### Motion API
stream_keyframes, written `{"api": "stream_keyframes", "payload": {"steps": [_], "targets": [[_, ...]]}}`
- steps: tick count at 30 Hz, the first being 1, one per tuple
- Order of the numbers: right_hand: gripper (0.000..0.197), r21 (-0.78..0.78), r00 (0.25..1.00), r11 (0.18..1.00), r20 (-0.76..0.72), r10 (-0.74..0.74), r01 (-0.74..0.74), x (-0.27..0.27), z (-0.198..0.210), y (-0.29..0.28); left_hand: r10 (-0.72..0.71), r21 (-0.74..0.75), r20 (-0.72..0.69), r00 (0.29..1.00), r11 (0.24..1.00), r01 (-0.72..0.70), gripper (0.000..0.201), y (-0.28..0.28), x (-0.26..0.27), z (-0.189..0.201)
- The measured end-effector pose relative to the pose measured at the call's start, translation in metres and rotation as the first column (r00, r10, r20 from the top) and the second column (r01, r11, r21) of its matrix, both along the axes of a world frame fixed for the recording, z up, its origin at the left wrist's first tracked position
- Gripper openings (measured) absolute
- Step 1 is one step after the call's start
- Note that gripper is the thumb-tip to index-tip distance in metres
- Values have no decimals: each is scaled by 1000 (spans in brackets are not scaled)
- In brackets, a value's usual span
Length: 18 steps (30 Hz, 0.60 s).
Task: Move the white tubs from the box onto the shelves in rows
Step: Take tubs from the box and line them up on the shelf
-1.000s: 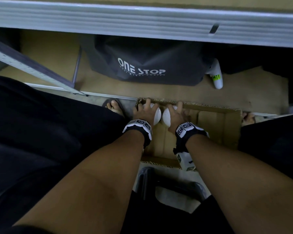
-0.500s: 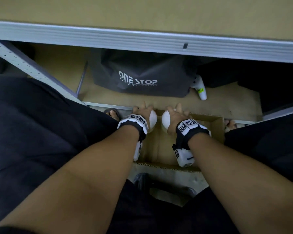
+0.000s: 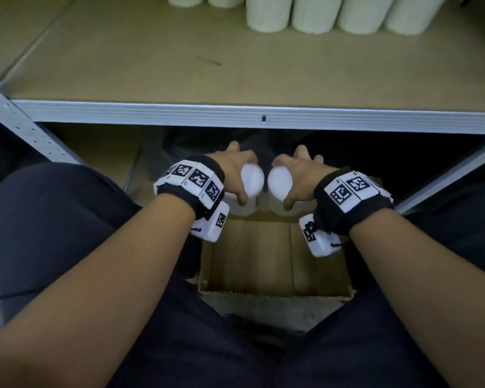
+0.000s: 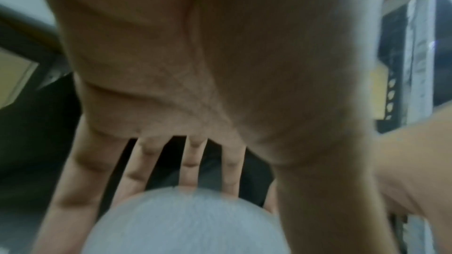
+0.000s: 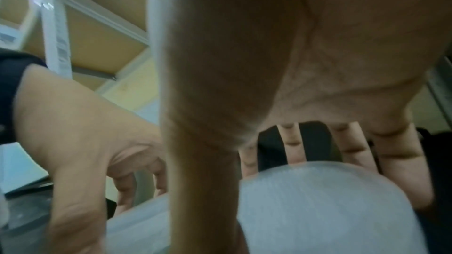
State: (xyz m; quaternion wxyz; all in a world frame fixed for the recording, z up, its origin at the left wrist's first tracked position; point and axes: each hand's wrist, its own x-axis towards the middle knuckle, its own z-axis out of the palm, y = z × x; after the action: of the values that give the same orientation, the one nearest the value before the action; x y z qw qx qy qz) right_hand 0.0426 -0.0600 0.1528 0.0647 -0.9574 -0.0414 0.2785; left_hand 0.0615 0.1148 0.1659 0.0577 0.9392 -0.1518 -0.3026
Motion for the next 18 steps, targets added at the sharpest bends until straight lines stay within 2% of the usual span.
{"api": "stream_keyframes", "payload": {"steps": [5, 9, 14, 18], "targets": [[92, -18, 997, 999, 58, 42, -41, -13, 58, -8, -36, -44, 58, 998, 998, 39, 92, -5, -10, 54], [93, 16, 992, 998, 116, 52, -54, -21, 101, -16, -27, -140, 140, 990, 989, 47, 89, -1, -20, 87], [93, 181, 973, 981, 231, 24, -67, -26, 145, -29, 30, -272, 263, 964, 961, 44, 89, 16, -23, 126], [92, 342, 936, 936, 349, -44, -83, -24, 161, -36, 113, -402, 314, 943, 915, 24, 87, 26, -21, 144]]}}
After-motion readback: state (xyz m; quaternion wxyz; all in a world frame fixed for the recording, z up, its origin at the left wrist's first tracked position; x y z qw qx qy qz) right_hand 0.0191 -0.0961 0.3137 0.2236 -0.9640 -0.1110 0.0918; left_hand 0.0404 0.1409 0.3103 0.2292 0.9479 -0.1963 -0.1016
